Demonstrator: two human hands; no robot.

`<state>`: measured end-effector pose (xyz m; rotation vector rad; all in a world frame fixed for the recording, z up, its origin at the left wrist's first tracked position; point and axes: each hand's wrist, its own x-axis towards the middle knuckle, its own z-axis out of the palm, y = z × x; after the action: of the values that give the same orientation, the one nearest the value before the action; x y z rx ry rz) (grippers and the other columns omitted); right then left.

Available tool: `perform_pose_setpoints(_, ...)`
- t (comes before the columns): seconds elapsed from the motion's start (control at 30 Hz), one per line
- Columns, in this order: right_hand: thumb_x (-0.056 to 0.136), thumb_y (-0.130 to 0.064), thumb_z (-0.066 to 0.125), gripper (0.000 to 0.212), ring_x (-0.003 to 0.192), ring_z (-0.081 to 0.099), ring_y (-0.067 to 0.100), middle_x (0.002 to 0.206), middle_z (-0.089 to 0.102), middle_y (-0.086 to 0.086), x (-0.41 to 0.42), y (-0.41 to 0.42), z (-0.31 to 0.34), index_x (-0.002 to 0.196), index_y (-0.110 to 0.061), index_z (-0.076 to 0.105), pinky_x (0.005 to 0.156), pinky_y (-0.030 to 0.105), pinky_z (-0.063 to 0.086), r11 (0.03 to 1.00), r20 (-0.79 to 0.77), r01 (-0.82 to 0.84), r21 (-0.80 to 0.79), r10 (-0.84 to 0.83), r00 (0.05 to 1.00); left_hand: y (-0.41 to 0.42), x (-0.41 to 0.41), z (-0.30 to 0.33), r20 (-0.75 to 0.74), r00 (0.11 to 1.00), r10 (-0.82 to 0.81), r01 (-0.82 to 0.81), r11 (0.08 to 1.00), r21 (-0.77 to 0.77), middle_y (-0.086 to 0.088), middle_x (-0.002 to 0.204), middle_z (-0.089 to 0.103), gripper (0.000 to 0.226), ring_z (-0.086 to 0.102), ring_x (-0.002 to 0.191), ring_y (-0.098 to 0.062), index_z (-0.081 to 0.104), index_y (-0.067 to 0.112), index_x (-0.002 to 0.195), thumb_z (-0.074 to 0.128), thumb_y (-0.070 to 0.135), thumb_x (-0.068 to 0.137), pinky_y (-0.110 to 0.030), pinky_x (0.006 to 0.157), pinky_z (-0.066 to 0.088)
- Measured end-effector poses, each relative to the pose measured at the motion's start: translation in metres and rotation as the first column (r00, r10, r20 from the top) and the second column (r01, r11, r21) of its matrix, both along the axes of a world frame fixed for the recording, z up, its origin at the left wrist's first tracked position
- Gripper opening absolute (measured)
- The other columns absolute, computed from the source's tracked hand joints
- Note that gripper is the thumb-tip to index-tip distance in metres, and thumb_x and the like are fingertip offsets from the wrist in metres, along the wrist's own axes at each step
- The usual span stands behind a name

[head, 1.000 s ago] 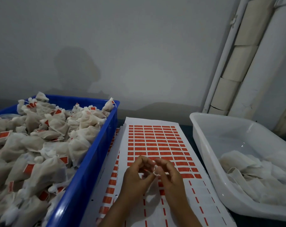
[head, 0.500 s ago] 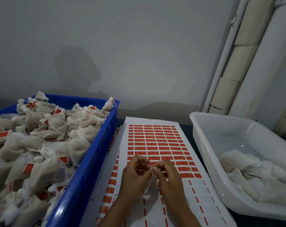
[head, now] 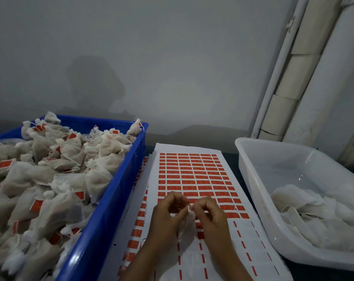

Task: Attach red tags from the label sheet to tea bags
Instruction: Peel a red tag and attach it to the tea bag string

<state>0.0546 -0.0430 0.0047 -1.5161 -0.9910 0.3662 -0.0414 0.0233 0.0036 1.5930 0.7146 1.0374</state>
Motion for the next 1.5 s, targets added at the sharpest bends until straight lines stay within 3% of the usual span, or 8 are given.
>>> perform_pose_setpoints(0.2,0.082,-0.030,0.062,0.009,0.089,0.062,-0.003,0.087,0.067,-0.023,0.000,-0.002,0.000,0.091,-0.029,0.063,0.062,0.009,0.050,0.999,-0.085,-0.031,-0.029,0.028,0.996,0.005,-0.001,0.000,0.001,0.999,-0.045,0.045,0.999,0.026,0.014,0.083,0.067,0.009,0.064,0.084,-0.008,0.062,0.022,0.085,0.068,0.016,0.081,-0.015,0.070,0.054)
perform_pose_setpoints(0.33,0.084,-0.022,0.063,0.011,0.087,0.065,0.005,0.089,0.069,-0.017,0.001,-0.002,0.001,0.093,-0.028,0.066,0.074,0.014,0.053,0.999,-0.052,-0.006,-0.044,0.004,0.999,0.010,-0.001,-0.003,0.018,0.998,-0.054,0.054,0.999,-0.005,0.008,0.084,0.068,0.016,0.066,0.083,-0.011,0.060,0.019,0.087,0.070,0.009,0.079,-0.018,0.072,0.055)
perform_pose_setpoints(0.67,0.085,-0.011,0.062,0.019,0.081,0.063,0.003,0.076,0.069,-0.014,0.005,-0.005,-0.003,0.076,-0.027,0.067,0.071,0.009,0.051,0.999,0.042,0.038,-0.022,-0.037,0.998,0.015,0.000,-0.008,-0.010,0.997,-0.074,0.073,0.996,-0.050,0.008,0.080,0.068,0.021,0.066,0.078,-0.008,0.059,0.019,0.086,0.070,0.005,0.077,-0.016,0.068,0.054)
perform_pose_setpoints(0.83,0.087,-0.017,0.059,0.014,0.082,0.061,0.000,0.079,0.065,-0.021,0.002,-0.002,-0.004,0.076,-0.026,0.061,0.065,0.006,0.048,0.999,0.030,0.028,-0.025,-0.027,0.999,0.011,0.001,-0.012,0.005,0.995,-0.096,0.096,0.992,-0.082,0.008,0.083,0.067,0.020,0.066,0.083,-0.014,0.060,0.029,0.089,0.070,0.014,0.080,-0.024,0.073,0.057)
perform_pose_setpoints(0.97,0.088,-0.025,0.056,0.005,0.080,0.062,0.001,0.078,0.065,-0.018,-0.002,-0.001,-0.006,0.083,-0.025,0.057,0.064,0.005,0.048,0.999,-0.066,0.014,-0.048,-0.017,0.998,0.009,0.000,-0.010,-0.036,0.993,-0.116,0.116,0.993,-0.020,0.014,0.087,0.065,0.019,0.063,0.086,-0.006,0.058,0.039,0.088,0.066,0.022,0.083,-0.020,0.074,0.056)
perform_pose_setpoints(1.13,0.091,-0.019,0.052,0.008,0.080,0.063,0.010,0.085,0.063,-0.011,0.001,0.000,-0.004,0.085,-0.023,0.054,0.061,0.008,0.049,0.998,-0.113,0.028,-0.056,-0.034,0.993,0.010,-0.001,-0.008,-0.062,0.988,-0.140,0.143,0.989,0.047,0.015,0.084,0.064,0.007,0.061,0.084,-0.006,0.061,0.030,0.084,0.062,0.024,0.086,-0.018,0.074,0.054)
perform_pose_setpoints(1.5,0.092,-0.025,0.050,0.005,0.079,0.062,0.009,0.086,0.062,-0.011,0.002,0.005,-0.007,0.087,-0.024,0.052,0.057,0.010,0.049,0.988,-0.209,0.058,-0.145,-0.087,0.974,0.013,-0.001,-0.009,-0.160,0.976,-0.145,0.157,0.985,0.064,0.019,0.085,0.061,0.011,0.058,0.087,-0.002,0.056,0.029,0.082,0.058,0.020,0.088,-0.012,0.070,0.050)
